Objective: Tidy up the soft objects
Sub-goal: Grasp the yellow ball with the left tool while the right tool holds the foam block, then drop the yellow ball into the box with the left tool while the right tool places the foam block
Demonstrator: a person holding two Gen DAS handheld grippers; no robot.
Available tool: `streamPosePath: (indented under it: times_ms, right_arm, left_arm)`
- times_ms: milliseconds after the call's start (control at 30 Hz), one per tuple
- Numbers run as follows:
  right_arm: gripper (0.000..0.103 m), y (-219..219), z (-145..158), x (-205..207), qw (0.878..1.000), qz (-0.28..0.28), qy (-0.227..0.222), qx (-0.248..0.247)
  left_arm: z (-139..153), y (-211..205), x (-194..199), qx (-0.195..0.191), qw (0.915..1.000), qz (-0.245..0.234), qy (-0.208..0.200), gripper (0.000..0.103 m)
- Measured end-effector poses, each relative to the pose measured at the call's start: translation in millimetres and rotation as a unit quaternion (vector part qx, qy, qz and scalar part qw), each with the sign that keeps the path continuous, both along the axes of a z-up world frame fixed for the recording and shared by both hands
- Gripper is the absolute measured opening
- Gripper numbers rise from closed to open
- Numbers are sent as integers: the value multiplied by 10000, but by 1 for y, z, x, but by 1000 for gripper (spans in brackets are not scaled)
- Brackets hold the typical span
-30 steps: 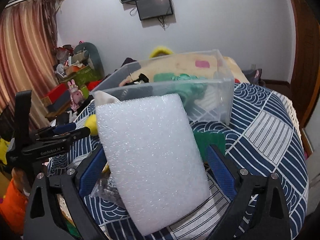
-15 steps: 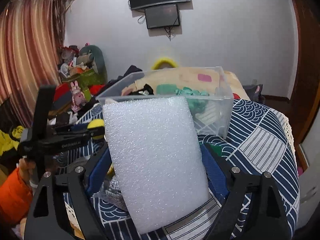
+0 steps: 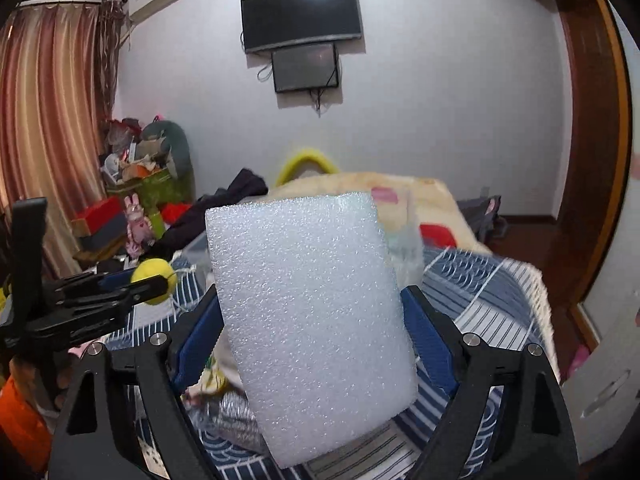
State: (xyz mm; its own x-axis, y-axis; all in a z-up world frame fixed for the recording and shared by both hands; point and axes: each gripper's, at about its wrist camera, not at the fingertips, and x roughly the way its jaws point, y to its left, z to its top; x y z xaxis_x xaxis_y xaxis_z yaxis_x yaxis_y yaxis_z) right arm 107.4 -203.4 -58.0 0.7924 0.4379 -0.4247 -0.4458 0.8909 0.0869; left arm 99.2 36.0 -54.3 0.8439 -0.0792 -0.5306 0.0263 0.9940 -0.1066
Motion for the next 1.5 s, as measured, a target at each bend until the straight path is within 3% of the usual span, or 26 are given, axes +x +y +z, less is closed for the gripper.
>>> streamPosePath:
  times_ms: [167,367,767,900,1167,1500]
  right_arm:
    - [85,0,19,4,9994,-117,-318,-30]
    - [85,2,25,18,9988,-160,-452,56]
    - [85,19,41,37,9969,112,-772,53]
    - [85,22,33,55,9978,158,-640,-52]
    - [85,31,0,99,9992,18,43,-391]
    - [87,38,-5,111,9961,1,397,-786]
  left_arm:
    - [28,-5,-6,48,9990,-15,-446,44]
    - [45,-4,4,36,9980,-62,-630,44]
    - [38,-6,58,-78,9995,-186,-256,44]
    - [29,-8,77,-98,9997,-239,-22,44]
    - [9,-11,107,-120,9988,-349,314,44]
    - [-10,-14,127,-229,9970,-320,672,44]
